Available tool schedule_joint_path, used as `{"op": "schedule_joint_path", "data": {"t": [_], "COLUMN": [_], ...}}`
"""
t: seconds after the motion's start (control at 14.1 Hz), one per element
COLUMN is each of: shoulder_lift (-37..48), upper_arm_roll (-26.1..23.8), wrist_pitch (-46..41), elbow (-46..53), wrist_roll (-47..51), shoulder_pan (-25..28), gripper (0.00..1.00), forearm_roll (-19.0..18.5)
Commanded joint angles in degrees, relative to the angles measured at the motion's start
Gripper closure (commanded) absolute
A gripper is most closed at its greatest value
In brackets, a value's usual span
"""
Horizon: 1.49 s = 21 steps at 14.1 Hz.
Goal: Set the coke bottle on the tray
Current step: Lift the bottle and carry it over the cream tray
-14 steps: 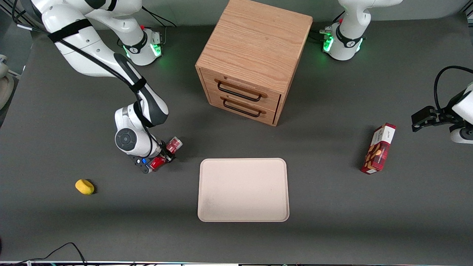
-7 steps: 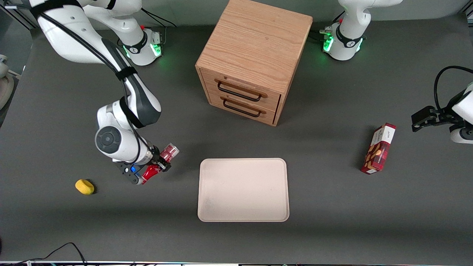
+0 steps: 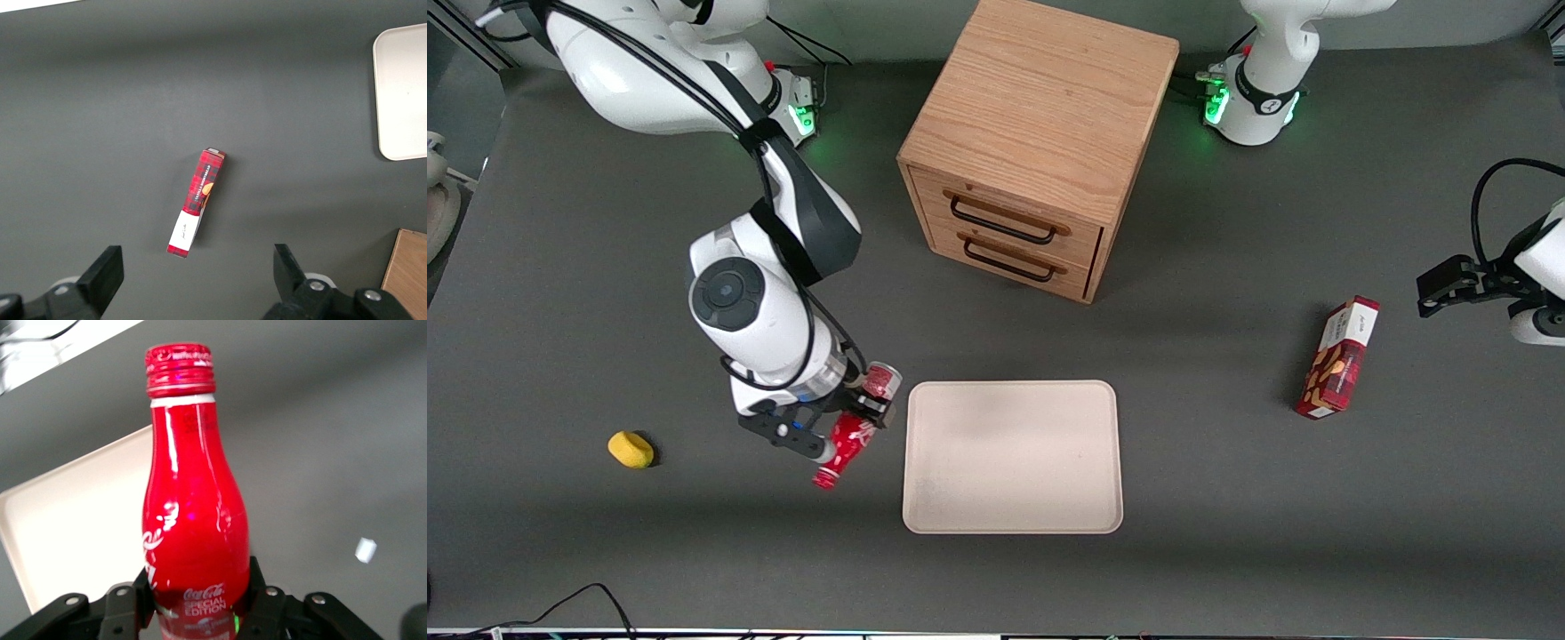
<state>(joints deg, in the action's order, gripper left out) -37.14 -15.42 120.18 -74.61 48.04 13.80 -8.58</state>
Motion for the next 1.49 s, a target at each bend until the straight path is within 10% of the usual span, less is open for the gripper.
{"op": "schedule_joint_path", "data": {"t": [0.0,0.21,1.13,1.42], "shoulder_lift": [-8.8,-12.2,-21.7,-22.0], "upper_arm_roll": [-0.4,-0.3,0.2,0.4], "wrist_pitch": [-0.2,3.6,5.5,6.3], "elbow": [10.2,10.4,9.9,9.7], "wrist_roll": [-11.8,-23.0,-23.1,-23.3], "shoulder_pan": [1.0,1.1,2.8,2.8], "gripper": [0.85,0.88,0.92,0.68], "forearm_roll": [-0.1,6.1,8.2,8.1]}}
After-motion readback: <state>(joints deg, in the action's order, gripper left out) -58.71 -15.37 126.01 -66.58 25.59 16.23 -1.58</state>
